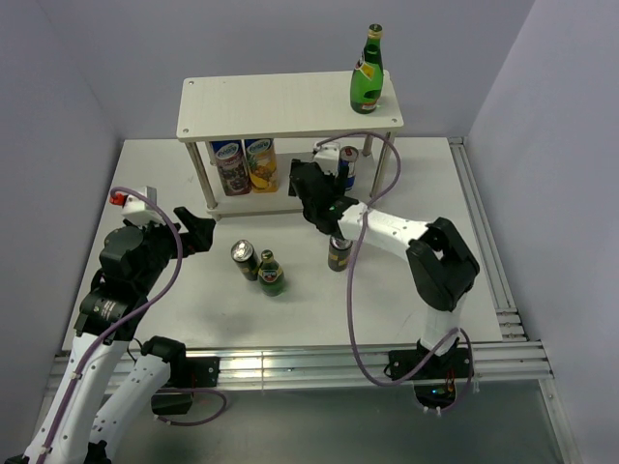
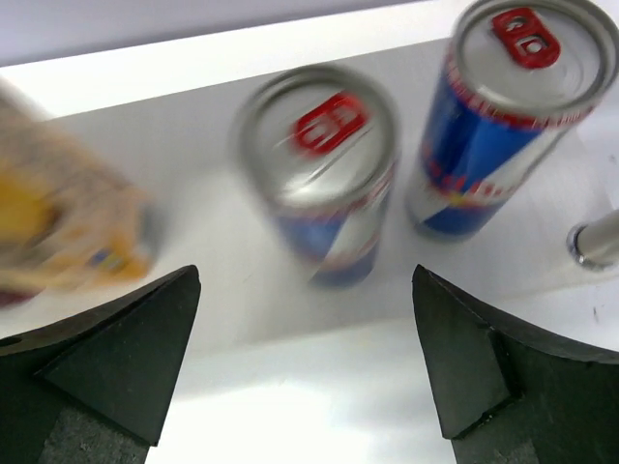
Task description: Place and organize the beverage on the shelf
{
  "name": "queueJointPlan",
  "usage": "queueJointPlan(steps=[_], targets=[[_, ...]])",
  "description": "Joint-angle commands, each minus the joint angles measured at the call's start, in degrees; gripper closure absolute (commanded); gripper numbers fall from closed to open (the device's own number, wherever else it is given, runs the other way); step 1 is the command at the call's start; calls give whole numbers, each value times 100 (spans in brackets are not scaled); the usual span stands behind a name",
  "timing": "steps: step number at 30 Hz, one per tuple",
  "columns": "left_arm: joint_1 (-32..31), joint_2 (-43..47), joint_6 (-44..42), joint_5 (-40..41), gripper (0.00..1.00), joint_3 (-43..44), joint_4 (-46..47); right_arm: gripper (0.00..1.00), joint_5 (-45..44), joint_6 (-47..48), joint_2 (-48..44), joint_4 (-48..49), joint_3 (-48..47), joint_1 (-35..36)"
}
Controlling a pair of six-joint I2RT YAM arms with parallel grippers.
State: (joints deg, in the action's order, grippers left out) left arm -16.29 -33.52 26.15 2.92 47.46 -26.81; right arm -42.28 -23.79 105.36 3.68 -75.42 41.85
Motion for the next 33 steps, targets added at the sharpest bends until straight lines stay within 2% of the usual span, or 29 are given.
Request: queueJointPlan(steps=[1,7,10,12,13,14,15,16,18,19,20,22,24,27,28,29,31,32,33], targets=[[30,3,-119,34,1,26,220,3,-245,-90,-665,-95,176,473],[-93,-93,-40,-450,1,35,334,3,-737,-415,-2079,-570,896,1387],[-707,-190,214,-136,1,123,281,3,-851,-793,-3054,-912,1474,1816],[-1514,-287,495,303,1,193,281,3,-1000,-1047,-3773,-1167,1783,2046],[-1839,-383,714,932,1,228,247,3,-1097,-1136,-3995,-1281,2046,2282],[-2582,-453,820,1382,1,263,211,3,-1185,-1232,-4197,-1552,2170,2406],[-3033,-532,934,1839,1,359,81,3,-1421,-1459,-4547,-1738,2328,2538],[-3960,-742,1266,3088,1,412,-34,3,-1519,-1618,-4707,-2201,2382,2661],[-5062,-936,1873,4579,1,579,-681,3,-1730,-2111,-5111,-2678,2505,2995],[-6199,-1129,2703,5378,1,606,-955,3,-1931,-2277,-5235,-3124,2549,3101],[-6671,-1261,3224,6369,1,632,-1376,2,-2029,-2662,-5341,-3380,2576,3310],[-7568,-1786,4505,6817,1,747,-2236,2,-2196,-2981,-5622,-3985,2664,3479],[-7722,-2288,5055,6836,1,756,-2503,2,-2240,-3490,-5807,-4374,2742,3672],[-7775,-3788,6959,6827,1,948,-3827,2,-2363,-4088,-5983,-4981,2831,3900],[-7888,-4055,8026,6871,1,1019,-4563,2,-2381,-4220,-6010,-5191,2866,3954],[-7950,-4266,8455,6923,1,1098,-4857,2,-2390,-4439,-6062,-5272,2909,3998],[-7994,-4592,8566,6985,1,1020,-4808,2,-2372,-4581,-6089,-5395,2962,4103],[-7986,-4611,8382,7020,1,828,-4285,2,-2364,-4721,-6089,-5422,3015,4138],[-7951,-4489,7571,6968,1,696,-3863,2,-2372,-4792,-6080,-5457,3041,4226]])
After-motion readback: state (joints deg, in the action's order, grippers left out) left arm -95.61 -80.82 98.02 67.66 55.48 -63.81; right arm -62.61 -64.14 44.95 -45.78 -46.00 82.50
